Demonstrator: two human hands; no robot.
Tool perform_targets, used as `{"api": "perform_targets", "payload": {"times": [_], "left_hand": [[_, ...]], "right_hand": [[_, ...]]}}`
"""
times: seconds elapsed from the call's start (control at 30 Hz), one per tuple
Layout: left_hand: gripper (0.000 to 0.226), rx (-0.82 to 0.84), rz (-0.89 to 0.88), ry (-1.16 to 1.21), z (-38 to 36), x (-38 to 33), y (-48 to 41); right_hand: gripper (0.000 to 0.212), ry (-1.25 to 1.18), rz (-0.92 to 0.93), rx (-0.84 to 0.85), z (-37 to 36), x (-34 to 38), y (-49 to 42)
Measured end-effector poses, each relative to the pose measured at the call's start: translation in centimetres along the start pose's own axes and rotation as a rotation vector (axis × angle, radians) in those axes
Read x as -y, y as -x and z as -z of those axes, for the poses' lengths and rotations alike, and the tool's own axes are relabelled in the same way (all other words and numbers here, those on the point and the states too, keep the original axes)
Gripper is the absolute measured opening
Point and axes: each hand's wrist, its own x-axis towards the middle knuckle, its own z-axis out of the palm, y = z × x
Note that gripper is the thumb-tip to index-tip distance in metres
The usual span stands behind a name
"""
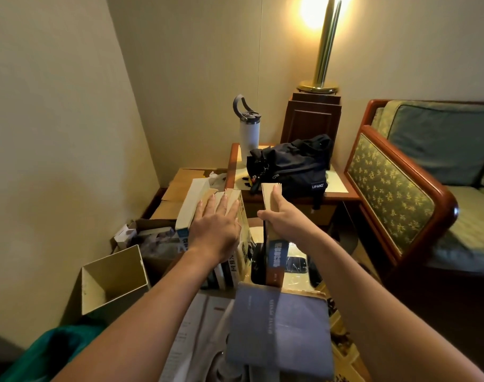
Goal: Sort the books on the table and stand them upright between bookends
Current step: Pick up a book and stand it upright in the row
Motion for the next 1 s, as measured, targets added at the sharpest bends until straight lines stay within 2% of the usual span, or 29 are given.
{"api": "perform_targets", "payload": {"times": [0.23,0.4,0.57,0.73,1.0], "left_hand": [[0.054,-0.007,0.003,-0.002,-0.4,-1.1,-0.3],[0.055,-0.001,0.038,-0.02,-0.2,-1.6,-0.5],[0.059,-0.01,-0.003,-0.026,-0.1,-1.4,0.0],[0.053,-0.055,-0.018,0.026,-0.4,-1.0,0.6],[0.058,-0.048,-0.059,0.038,-0.2,-0.8,2.6]], "right_hand": [[0.073,0.223,0.125,0.07,-0.3,0.3,-1.1],[0.071,0.292,0.129,0.044,0.5,0.5,-0.7],[0.083,0.127,0.114,-0.096,0.8,-0.4,0.9],[0.085,0.023,0.122,-0.096,-0.2,-1.0,2.4],[0.088,-0.033,0.135,-0.136,-0.6,-0.8,4.5]]}}
